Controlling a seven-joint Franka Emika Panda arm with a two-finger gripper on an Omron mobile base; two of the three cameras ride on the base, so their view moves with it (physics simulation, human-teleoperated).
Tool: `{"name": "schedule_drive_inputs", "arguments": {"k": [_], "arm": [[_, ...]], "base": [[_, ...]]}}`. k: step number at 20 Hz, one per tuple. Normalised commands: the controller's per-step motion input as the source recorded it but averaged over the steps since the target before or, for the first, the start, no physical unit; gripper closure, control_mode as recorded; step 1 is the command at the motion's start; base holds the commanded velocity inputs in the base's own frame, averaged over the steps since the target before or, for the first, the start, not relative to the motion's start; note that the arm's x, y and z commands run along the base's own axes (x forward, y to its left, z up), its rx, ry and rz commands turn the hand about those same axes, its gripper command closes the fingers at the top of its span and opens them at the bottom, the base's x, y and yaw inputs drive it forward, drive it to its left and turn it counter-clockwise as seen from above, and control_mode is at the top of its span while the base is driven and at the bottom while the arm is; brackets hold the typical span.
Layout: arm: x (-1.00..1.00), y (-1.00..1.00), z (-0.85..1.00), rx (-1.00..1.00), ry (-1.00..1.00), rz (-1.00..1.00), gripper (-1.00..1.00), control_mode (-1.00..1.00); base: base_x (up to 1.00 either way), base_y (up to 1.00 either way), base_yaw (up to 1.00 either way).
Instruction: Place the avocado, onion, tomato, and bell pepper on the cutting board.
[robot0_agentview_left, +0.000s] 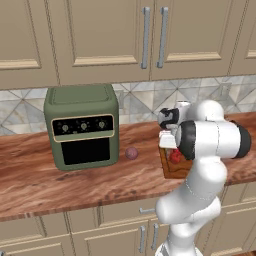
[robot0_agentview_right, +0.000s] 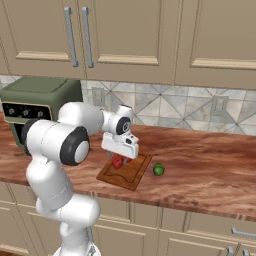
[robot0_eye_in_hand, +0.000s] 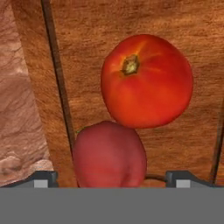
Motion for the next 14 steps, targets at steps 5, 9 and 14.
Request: {"name": "schedule_drive_inputs", "arguments": {"k": [5,9,14], "arm": [[-0.43,0.00,0.50,0.00,-0.25,0.00,-1.00,-1.00],[-0.50,0.01,0.52,0.00,-0.24,0.00,-1.00,-1.00],[-0.50,0.21,0.51,0.00,-0.20,0.01,-1.00,-1.00]], "base": [[0.00,0.00,0.00],[0.00,0.00,0.00],[0.00,0.00,0.00]]}}
